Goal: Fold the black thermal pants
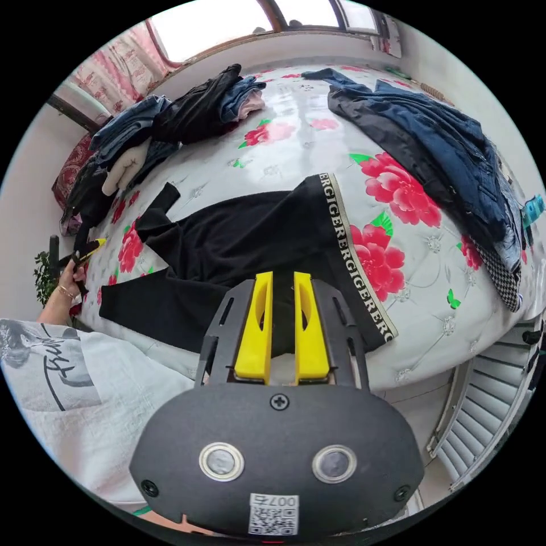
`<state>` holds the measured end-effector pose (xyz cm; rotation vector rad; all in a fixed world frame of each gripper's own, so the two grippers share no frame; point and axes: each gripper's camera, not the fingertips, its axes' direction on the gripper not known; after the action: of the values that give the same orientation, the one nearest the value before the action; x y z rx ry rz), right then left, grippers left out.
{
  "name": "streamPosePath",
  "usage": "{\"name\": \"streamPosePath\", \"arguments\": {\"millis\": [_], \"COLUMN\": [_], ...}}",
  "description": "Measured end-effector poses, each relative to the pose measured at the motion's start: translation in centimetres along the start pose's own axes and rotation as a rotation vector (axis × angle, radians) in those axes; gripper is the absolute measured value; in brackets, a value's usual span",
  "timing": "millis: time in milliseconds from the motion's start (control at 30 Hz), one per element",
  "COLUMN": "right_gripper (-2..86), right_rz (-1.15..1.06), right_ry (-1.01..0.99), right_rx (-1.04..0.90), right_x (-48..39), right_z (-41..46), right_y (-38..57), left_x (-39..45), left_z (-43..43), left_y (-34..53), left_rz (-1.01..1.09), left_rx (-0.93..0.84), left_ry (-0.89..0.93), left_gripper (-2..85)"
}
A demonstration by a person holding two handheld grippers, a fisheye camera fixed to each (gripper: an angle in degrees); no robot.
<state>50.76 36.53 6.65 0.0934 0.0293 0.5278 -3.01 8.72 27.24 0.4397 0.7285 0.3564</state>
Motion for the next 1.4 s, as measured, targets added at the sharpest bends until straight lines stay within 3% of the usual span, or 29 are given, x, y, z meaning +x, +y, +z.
{"name": "streamPosePath", "arguments": {"millis": [133,233,300,367,467,533,667,767,1033,1233,1367,1400], "right_gripper": [6.6,7.0,7.2,7.3,7.5,7.4,7.0,6.3,4.7,3.9,2.8,2.3], "right_rz": [-0.086,-0.095,-0.084,-0.105,-0.115,-0.089,-0.053,-0.052,-0.11,-0.205,-0.205,-0.189], "right_ry": [0.11,0.165,0.186,0.222,0.257,0.248,0.224,0.196,0.17,0.214,0.221,0.224], "right_rx": [-0.146,-0.117,-0.083,-0.06,-0.042,-0.039,-0.064,-0.075,0.079,-0.039,-0.052,-0.051], "right_x": [-3.8,-5.7,-6.7,-7.8,-9.3,-9.8,-10.3,-10.9,-12.4,-14.5,-14.9,-14.9], "right_z": [5.9,6.8,6.9,7.2,7.5,7.5,7.5,6.6,3.0,8.3,9.4,9.1], "right_y": [-1.7,-1.2,-0.6,0.1,0.7,0.9,0.5,-0.1,-5.0,-11.6,-11.2,-10.0], "left_x": [0.5,3.2,5.6,7.9,9.7,8.6,2.6,-1.8,-5.1,-3.4,-4.0,-3.3], "left_z": [4.7,9.2,12.6,13.6,14.4,12.8,3.0,-1.1,-2.3,0.3,6.3,6.8], "left_y": [-5.6,-8.5,-8.9,-8.1,-6.7,-5.6,1.0,7.3,18.1,14.0,10.3,10.8], "left_rz": [-0.063,0.004,0.083,0.22,0.349,0.306,0.01,-0.17,-0.382,-0.205,-0.091,-0.038], "left_rx": [-0.06,-0.168,-0.257,-0.23,-0.241,-0.171,0.184,0.263,0.163,0.149,-0.098,-0.088], "left_ry": [0.095,0.018,-0.157,-0.354,-0.463,-0.525,-0.555,-0.562,-0.619,-0.573,-0.616,-0.646], "left_gripper": [10.3,11.6,8.8,4.0,-0.1,-0.6,-0.8,-0.8,-0.8,1.0,1.4,0.6]}}
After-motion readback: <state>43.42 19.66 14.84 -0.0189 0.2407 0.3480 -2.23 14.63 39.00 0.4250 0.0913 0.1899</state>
